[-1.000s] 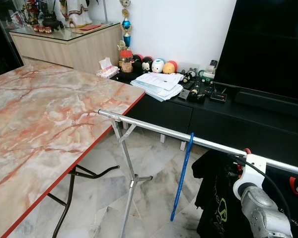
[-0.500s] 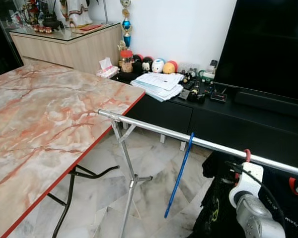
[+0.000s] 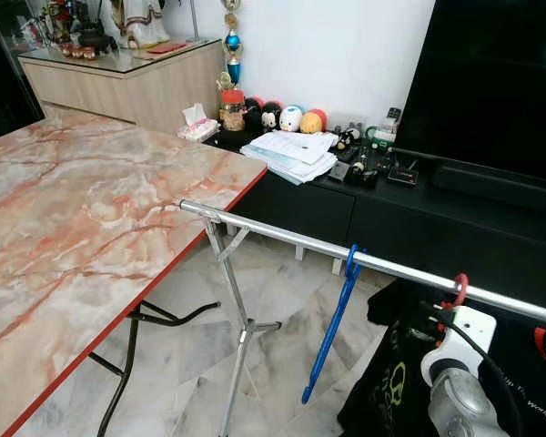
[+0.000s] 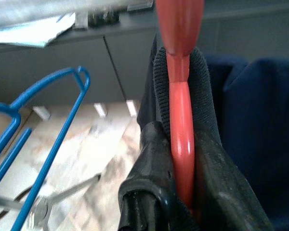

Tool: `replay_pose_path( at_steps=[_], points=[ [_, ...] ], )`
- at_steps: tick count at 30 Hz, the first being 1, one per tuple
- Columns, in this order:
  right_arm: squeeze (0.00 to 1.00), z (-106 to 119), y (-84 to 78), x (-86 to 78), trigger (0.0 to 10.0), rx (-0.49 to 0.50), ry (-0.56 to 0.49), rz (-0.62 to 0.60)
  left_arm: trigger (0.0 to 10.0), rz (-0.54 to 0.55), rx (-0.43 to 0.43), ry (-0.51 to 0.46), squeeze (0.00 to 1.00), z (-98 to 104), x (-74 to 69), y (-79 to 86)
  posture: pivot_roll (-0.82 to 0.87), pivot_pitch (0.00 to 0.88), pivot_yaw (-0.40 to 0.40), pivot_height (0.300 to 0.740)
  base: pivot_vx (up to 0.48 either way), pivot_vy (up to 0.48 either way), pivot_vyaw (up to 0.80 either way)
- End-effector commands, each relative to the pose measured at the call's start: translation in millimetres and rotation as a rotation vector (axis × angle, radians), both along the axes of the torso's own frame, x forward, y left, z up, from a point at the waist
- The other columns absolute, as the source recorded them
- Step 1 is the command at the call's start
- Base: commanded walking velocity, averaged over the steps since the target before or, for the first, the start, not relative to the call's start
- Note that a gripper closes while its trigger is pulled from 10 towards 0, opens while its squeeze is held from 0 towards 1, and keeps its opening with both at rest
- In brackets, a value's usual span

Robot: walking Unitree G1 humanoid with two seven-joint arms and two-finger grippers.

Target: Hang hanger

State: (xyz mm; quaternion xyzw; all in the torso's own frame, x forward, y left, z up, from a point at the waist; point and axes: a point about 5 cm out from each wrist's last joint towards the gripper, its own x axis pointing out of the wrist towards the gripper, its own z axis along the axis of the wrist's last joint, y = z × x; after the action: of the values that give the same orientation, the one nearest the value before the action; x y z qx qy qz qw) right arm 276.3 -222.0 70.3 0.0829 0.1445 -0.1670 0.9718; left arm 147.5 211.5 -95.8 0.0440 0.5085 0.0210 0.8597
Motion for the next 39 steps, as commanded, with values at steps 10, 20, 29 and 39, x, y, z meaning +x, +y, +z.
replay_pose_path(
  at_steps=[10, 20, 29, 39],
  points=[
    [0.00, 3, 2.3, -17.3, 0.0, -0.080, -0.052, 0.078, 10.0, 0.002, 0.004, 0.016, 0.00, -1, -4.6, 2.6, 0.05, 0.000, 0.026, 0.740, 0.000, 0.000, 0.00],
    [0.00, -30, -5.2, -47.5, 9.8, -0.169, 0.085, 0.188, 10.0, 0.000, 0.003, 0.021, 0.00, -2, -6.2, 2.8, 0.04, 0.000, 0.018, 0.740, 0.000, 0.000, 0.00],
    [0.00, -24, -3.6, -31.2, 10.0, -0.140, 0.029, 0.178, 10.0, 0.020, -0.011, 0.017, 0.00, -3, -8.8, 1.2, 0.04, 0.000, 0.017, 0.740, 0.000, 0.000, 0.00],
    [0.00, -25, 5.8, -24.4, 10.0, -0.114, 0.011, 0.185, 10.0, 0.000, -0.004, 0.017, 0.00, -3, -9.6, 3.5, 0.02, 0.000, 0.036, 0.740, 0.000, 0.000, 0.00]
  ],
)
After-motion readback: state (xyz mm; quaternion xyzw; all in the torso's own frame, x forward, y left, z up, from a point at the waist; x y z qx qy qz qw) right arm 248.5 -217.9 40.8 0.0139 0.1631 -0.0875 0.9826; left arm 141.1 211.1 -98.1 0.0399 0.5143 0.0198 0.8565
